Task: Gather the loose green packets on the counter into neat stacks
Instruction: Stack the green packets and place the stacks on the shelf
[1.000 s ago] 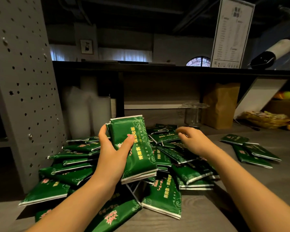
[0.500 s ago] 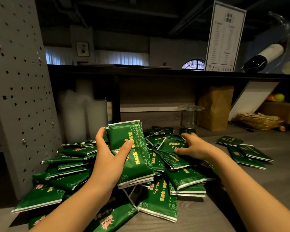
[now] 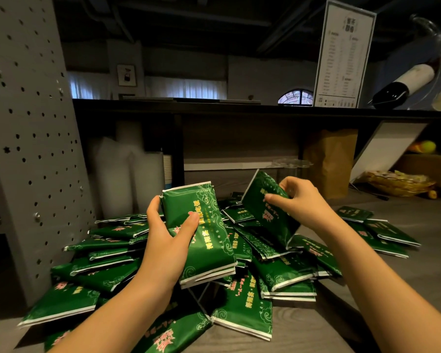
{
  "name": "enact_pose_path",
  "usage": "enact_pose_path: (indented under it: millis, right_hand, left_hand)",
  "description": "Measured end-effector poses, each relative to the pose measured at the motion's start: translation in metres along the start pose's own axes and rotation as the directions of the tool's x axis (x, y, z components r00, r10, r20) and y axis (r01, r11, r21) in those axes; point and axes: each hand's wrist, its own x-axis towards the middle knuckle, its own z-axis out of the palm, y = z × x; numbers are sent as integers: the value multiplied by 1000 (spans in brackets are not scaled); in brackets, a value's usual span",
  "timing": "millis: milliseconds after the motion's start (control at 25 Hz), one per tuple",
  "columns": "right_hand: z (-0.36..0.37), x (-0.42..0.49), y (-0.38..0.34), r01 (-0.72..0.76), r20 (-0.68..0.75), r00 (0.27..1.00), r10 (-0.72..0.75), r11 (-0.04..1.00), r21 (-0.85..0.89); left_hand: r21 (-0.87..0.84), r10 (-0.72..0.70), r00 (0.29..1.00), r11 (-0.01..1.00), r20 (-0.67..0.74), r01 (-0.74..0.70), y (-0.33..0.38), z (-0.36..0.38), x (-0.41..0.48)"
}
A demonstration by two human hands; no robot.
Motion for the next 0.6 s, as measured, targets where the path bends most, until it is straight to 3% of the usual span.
enact_pose_path:
  millis: [80, 160, 280, 360, 480, 600]
  right_hand:
    - [-1, -4, -8, -17, 5, 1000, 16, 980, 199]
    - [0, -6, -11, -110, 135, 988, 78, 962, 249]
    - [8, -6, -4, -118, 347, 929, 128, 992, -50]
    - [14, -6, 0, -52, 401, 903, 157, 964, -260]
    - [19, -6, 1, 14, 374, 910, 178, 889, -457]
    - [19, -4, 7, -22, 327, 922, 208, 871, -491]
  left_hand:
    - [1, -4, 1000, 1000, 1, 4, 0, 0, 0]
    - [-4, -8, 1000, 1000, -2, 8, 0, 0, -1]
    - [-11, -15, 1000, 1000, -2, 15, 0, 1, -1]
    - [-17, -20, 1000, 1000, 3, 20, 1, 1, -1]
    - [-11, -14, 1000, 1000, 0, 14, 1, 0, -1]
    - [-13, -13, 1000, 1000, 3, 13, 1, 1, -2]
